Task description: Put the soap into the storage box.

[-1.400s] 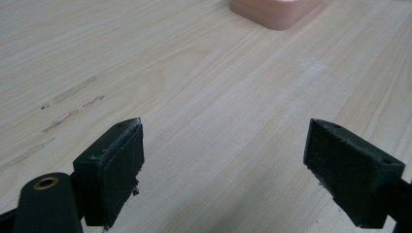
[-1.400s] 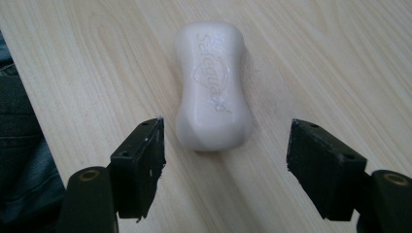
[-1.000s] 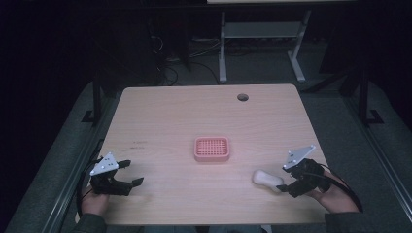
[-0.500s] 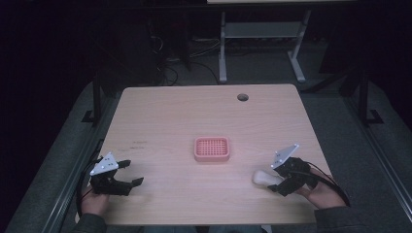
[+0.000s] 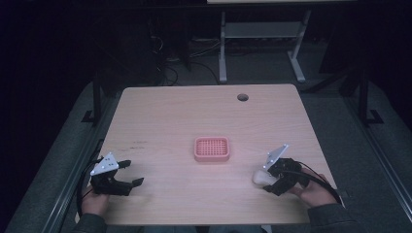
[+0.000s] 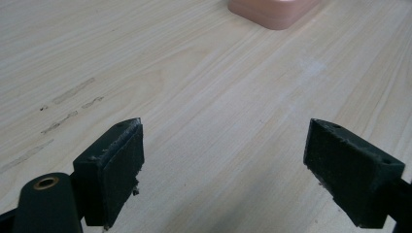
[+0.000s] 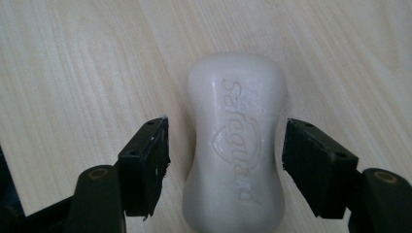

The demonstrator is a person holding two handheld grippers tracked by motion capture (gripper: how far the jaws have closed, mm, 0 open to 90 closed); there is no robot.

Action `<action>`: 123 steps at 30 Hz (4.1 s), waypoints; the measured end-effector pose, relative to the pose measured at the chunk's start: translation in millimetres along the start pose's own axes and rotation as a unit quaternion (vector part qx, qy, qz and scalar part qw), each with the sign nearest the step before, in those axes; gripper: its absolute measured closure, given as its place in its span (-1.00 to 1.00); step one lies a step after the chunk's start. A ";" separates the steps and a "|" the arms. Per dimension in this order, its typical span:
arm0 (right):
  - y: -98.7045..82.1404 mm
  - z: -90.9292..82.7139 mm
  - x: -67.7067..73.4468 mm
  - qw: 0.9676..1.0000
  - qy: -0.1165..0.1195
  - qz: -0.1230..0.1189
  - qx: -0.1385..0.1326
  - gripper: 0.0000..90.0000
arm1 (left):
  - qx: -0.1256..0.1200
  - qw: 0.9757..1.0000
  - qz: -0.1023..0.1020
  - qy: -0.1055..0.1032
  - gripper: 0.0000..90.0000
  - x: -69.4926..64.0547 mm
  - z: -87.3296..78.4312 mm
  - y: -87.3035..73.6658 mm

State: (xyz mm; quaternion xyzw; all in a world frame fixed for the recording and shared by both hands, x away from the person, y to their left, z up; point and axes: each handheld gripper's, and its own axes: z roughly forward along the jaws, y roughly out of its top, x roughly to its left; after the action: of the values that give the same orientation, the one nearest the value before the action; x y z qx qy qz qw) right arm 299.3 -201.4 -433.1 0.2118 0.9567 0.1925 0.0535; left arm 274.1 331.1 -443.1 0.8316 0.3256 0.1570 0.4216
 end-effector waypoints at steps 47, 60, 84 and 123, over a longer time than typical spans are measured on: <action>1.0 13.9 -8.3 0.999 0.012 0.019 0.026 0.04 | 0.005 1.000 0.002 -0.002 -0.69 -0.5 1.8 0.0; -1.2 14.0 -8.4 1.000 0.015 0.006 0.016 0.03 | 0.006 1.000 -0.001 -0.003 -0.69 -0.5 2.5 -0.3; 23.3 1.8 -3.8 1.000 0.008 -0.005 0.025 0.08 | 0.003 1.000 0.002 -0.002 -0.69 0.9 0.5 0.3; 89.1 3.0 -26.0 0.998 0.018 -0.047 0.022 0.08 | -0.001 1.000 0.003 -0.002 -0.69 0.9 0.2 1.2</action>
State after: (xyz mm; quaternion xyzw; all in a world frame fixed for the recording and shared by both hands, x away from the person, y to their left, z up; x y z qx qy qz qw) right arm 357.6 -136.9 -400.5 0.1642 0.9704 0.1722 0.0405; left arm 275.4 331.1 -442.3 0.8322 0.3226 0.1572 0.4226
